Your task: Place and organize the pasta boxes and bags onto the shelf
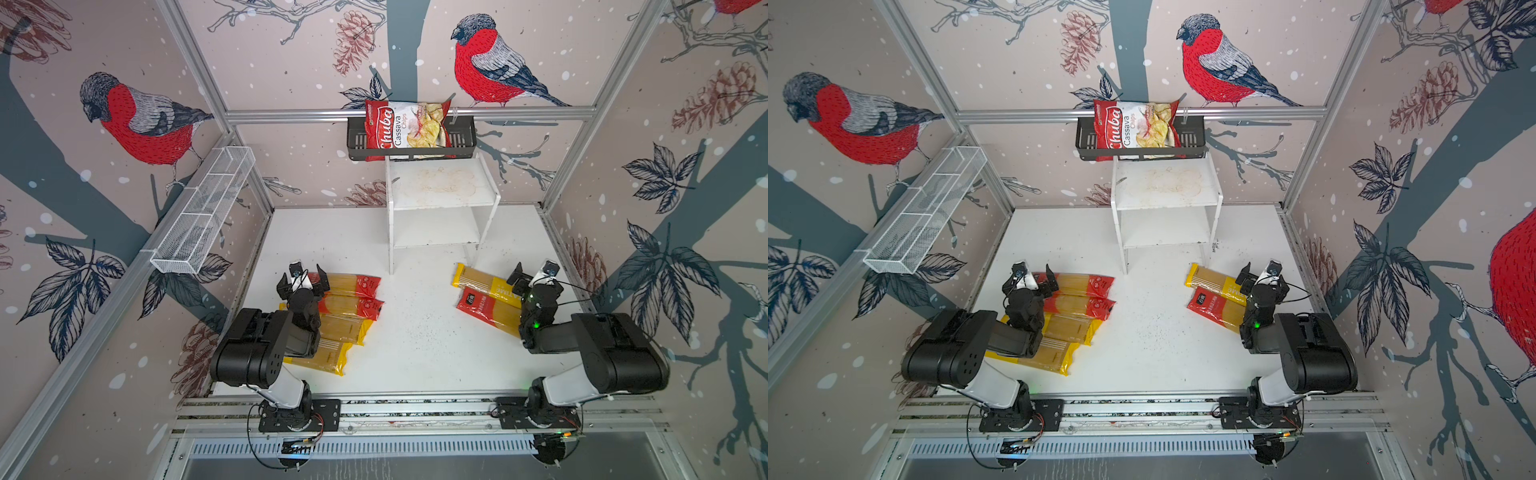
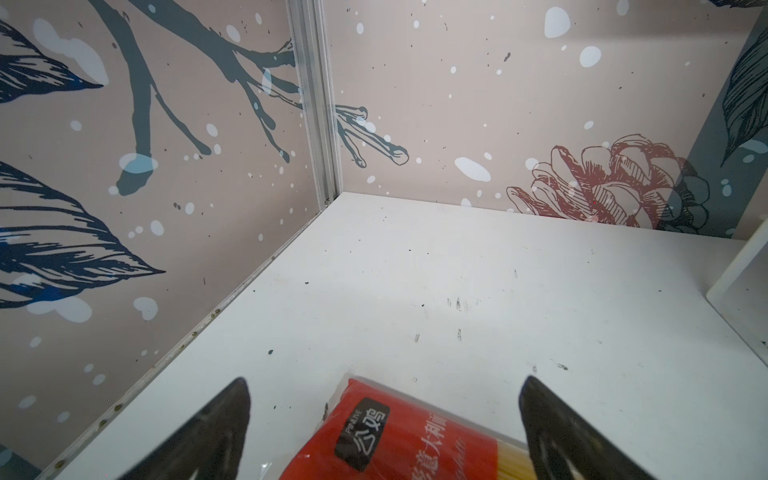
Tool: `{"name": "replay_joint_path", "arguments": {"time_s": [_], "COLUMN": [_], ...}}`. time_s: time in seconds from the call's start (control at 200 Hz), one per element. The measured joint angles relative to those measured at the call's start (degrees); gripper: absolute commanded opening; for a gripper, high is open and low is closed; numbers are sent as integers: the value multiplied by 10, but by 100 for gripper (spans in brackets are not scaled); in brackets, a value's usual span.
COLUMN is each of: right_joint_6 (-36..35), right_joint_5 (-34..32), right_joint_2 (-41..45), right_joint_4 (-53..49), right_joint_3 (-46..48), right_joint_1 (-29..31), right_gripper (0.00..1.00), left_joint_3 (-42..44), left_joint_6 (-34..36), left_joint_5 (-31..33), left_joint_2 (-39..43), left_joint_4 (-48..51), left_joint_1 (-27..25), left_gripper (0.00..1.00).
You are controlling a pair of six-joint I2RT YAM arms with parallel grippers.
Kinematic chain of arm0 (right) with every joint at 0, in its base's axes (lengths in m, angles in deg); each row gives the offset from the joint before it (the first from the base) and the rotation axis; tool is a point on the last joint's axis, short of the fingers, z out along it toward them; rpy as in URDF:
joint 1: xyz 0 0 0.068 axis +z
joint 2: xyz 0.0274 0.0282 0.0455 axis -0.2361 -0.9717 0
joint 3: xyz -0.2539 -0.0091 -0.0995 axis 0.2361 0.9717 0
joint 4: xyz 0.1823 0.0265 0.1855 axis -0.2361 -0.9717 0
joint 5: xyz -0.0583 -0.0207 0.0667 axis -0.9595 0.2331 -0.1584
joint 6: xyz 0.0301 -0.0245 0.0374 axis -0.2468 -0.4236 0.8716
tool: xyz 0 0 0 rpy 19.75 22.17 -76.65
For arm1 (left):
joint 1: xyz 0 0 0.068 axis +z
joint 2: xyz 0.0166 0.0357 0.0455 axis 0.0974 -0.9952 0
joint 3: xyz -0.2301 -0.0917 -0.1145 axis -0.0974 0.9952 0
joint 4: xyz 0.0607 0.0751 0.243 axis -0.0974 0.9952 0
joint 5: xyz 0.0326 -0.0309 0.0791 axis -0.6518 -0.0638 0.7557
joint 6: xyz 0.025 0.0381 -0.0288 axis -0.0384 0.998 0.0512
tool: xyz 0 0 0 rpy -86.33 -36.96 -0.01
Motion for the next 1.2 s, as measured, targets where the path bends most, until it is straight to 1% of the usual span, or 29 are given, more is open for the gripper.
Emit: {"name": "replay_joint_path", "arguments": {"time_s": [0.27,0.35,0.42,0.49,0.54,0.6,0.645,0.71,0.76,0.83,0.886,0.936,0.966,1.021,1.046,1.091,1.126,1.201], "right_joint_6": [0,0,-7,-14,-14,-11,1,23,39,58,84,129,158,197,211,234,242,243], "right_joint_5": [3,-8,-13,-37,-52,-68,-93,-113,-123,-129,-102,-63,-17,70,107,160,195,210], "right_joint_2": [0,6,23,58,89,120,141,169,189,212,224,228,226,212,201,178,165,160], "right_joint_4": [0,-6,-11,-31,-54,-82,-110,-174,-221,-291,-341,-379,-402,-428,-443,-479,-510,-560], "right_joint_3": [0,-1,-1,0,-7,-18,-29,-54,-74,-106,-134,-159,-174,-193,-203,-224,-238,-252], "right_joint_1": [-4,4,15,30,36,41,48,62,73,91,96,90,74,37,24,16,28,82], "right_gripper": [100,100,100,100,100,100,100,100,100,100,100,100,100,90,87,86,85,84], "left_joint_3": [0,3,14,38,49,49,42,28,9,-31,-66,-94,-109,-135,-147,-165,-173,-180], "left_joint_6": [0,0,4,18,28,41,52,62,62,53,27,-4,-24,-67,-93,-141,-166,-217], "left_joint_5": [0,19,27,36,60,80,90,116,140,151,154,158,158,154,151,118,93,13], "left_joint_2": [0,4,11,12,20,50,83,136,190,258,301,328,340,357,365,378,387,401], "left_joint_4": [0,0,-12,-40,-47,-43,-40,-15,44,140,219,292,335,412,447,504,532,578], "left_joint_1": [0,-10,-26,-40,-54,-71,-83,-103,-116,-122,-123,-124,-123,-123,-121,-105,-84,-32], "left_gripper": [99,99,99,99,99,99,99,99,99,99,99,99,99,99,99,97,95,86]}}
